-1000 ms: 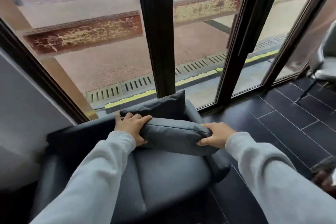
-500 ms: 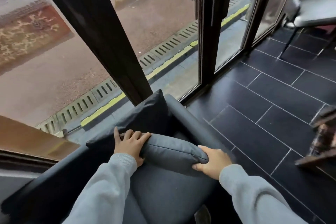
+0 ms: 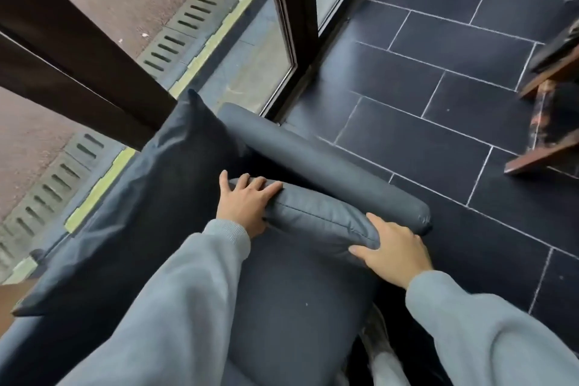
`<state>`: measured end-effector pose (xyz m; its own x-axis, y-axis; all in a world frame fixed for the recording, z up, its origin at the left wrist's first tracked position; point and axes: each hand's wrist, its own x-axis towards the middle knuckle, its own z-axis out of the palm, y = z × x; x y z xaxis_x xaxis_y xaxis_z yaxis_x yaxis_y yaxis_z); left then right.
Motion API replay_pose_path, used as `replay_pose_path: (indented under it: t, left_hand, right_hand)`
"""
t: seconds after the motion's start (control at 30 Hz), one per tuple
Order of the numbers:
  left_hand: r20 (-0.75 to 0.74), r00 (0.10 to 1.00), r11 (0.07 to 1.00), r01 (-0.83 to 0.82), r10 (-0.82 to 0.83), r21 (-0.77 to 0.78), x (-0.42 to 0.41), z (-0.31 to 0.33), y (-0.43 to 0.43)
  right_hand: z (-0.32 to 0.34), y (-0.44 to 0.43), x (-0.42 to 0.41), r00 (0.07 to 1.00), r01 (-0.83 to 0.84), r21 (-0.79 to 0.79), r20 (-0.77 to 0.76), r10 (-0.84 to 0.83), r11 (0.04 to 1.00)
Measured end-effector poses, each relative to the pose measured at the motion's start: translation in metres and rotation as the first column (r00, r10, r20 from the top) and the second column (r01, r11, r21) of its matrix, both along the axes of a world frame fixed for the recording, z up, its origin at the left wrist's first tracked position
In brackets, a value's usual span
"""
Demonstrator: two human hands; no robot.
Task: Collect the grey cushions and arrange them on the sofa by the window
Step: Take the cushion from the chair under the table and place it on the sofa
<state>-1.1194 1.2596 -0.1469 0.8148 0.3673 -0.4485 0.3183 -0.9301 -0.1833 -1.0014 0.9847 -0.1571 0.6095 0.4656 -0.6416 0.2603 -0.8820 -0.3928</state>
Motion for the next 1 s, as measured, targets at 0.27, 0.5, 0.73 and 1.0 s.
replay_pose_path:
  t: [0.27,0.5,0.73,1.0]
  left_hand:
    - [0.028,0.993,0.993,0.113,-0.112,-0.044,0.026,-0.081,0.036]
    - [0.097,0.977,0.979,0.194,-0.187,-0.057,0.044,-0.108,0.055]
    - [0.111,0.976,0.978,0.195,-0.187,-0.074,0.044,-0.121,0.058]
    - [0.000,0.985,0.983,0.173,-0.173,0.054,0.044,-0.096,0.028]
  right_hand:
    - [-0.075,0.017,-0.003,0.997,0.073,-0.018,-0.020,-0.073,0.997]
    - [-0.087,0.020,-0.013,0.972,0.124,0.005,0.203,-0.122,0.992]
    - [-0.094,0.026,-0.010,0.949,0.075,-0.086,0.312,-0.044,0.994]
    - [-0.075,0.002,-0.012,0.985,0.016,-0.115,0.173,0.004,0.993]
